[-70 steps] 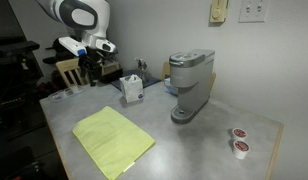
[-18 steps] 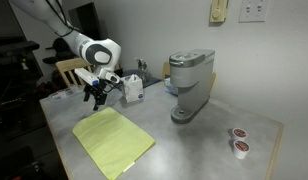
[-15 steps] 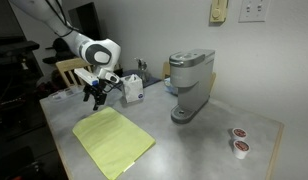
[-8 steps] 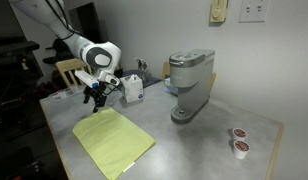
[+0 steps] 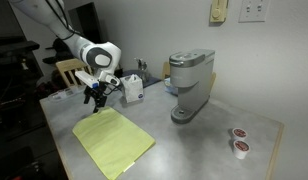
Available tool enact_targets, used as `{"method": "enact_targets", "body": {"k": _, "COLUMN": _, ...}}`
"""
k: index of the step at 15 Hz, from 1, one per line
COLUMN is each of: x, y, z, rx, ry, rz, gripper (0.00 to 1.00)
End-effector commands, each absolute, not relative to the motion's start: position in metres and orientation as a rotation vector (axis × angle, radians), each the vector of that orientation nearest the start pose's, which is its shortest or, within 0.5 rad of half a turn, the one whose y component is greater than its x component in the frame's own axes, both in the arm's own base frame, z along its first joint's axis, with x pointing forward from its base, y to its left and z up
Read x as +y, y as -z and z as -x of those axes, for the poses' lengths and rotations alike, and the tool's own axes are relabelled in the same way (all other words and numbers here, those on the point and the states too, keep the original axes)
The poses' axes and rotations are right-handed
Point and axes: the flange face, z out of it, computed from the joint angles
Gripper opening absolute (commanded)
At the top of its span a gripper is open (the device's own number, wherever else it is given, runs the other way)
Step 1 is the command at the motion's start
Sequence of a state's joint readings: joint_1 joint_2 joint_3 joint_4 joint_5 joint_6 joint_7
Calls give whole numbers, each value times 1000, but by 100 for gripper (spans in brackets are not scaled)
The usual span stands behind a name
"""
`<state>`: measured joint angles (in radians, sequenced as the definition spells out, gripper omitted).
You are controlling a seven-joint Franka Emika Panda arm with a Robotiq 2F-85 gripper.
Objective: Fold the towel
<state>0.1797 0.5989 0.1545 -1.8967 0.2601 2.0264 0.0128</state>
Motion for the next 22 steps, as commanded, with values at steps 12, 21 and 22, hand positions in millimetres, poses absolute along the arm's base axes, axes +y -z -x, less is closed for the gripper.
{"method": "enact_targets", "body": {"k": 12, "x": 210, "y": -124, "z": -540, "rx": -131, "ry": -541, "rz": 2930, "gripper": 100}}
{"method": "enact_targets", "body": {"k": 21, "x": 222, "y": -140, "z": -529, "rx": 102, "ry": -517, "rz": 3215, "gripper": 100}}
{"method": "enact_targets", "body": {"k": 22, "x": 226, "y": -142, "z": -527, "rx": 126, "ry": -510, "rz": 3256, "gripper": 100}}
